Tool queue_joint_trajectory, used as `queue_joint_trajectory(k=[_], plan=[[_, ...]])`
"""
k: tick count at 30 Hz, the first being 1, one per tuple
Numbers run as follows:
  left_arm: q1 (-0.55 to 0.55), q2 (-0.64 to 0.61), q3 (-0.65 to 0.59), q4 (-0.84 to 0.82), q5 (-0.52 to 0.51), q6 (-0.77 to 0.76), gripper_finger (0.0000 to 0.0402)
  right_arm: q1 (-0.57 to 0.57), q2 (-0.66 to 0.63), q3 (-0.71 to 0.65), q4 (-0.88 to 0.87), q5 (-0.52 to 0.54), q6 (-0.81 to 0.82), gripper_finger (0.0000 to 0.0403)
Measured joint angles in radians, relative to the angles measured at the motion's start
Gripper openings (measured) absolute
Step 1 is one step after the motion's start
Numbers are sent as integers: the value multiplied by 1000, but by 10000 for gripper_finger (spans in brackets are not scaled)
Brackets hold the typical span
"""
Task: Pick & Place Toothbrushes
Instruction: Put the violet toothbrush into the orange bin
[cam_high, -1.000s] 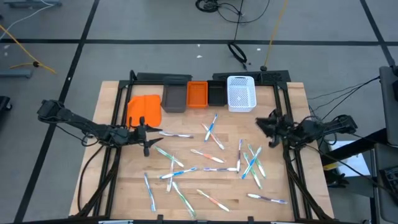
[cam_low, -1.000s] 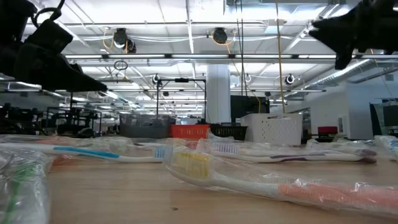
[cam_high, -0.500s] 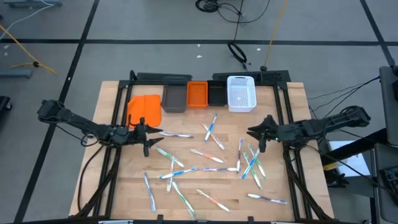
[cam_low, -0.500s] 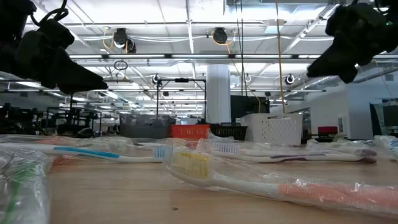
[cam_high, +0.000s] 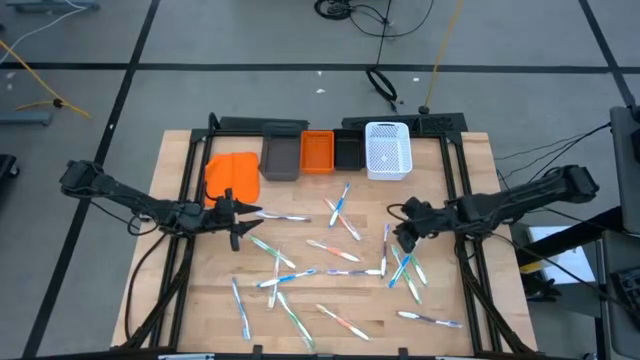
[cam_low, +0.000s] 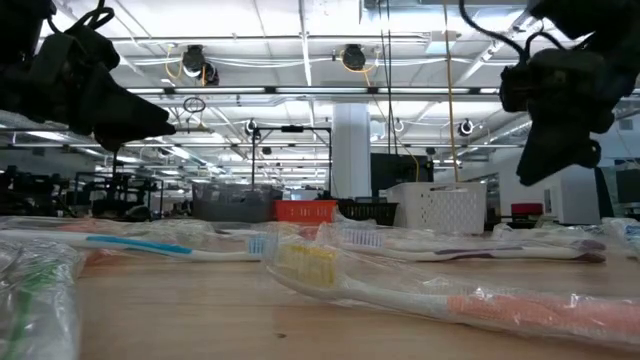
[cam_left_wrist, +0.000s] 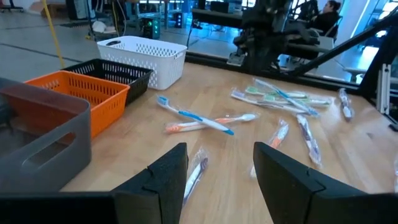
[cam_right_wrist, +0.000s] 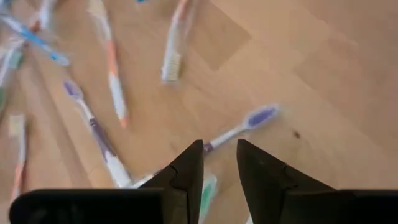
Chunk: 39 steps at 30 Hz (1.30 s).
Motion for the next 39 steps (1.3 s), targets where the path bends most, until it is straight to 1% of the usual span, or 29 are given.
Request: queue_joint_trajectory(k=[4,13,16,19,22,25,29,33,39], plan=[[0,0,0,11,-3,0,186,-18,62,0,1,-47,21,89],[0,0,0,15,-3,1,186,-51,183,0,74,-47,32,89],[0,0,0,15,-3,1,186,-57,218,0,74,-48,32,93],[0,0,0,16,-3,1,186,-58,250,0,99,-59,32,110],[0,0,0,16,-3,2,186,-58,277,0,139,-73,30,137],[0,0,0,16,-3,3,186,-58,297,0,142,-72,24,163],[0,0,0,16,-3,2,186,-58,324,0,159,-70,24,183],[0,0,0,16,-3,2,186,-58,352,0,230,-70,21,186],[0,0,0,16,-4,2,186,-58,405,0,295,-68,19,169]])
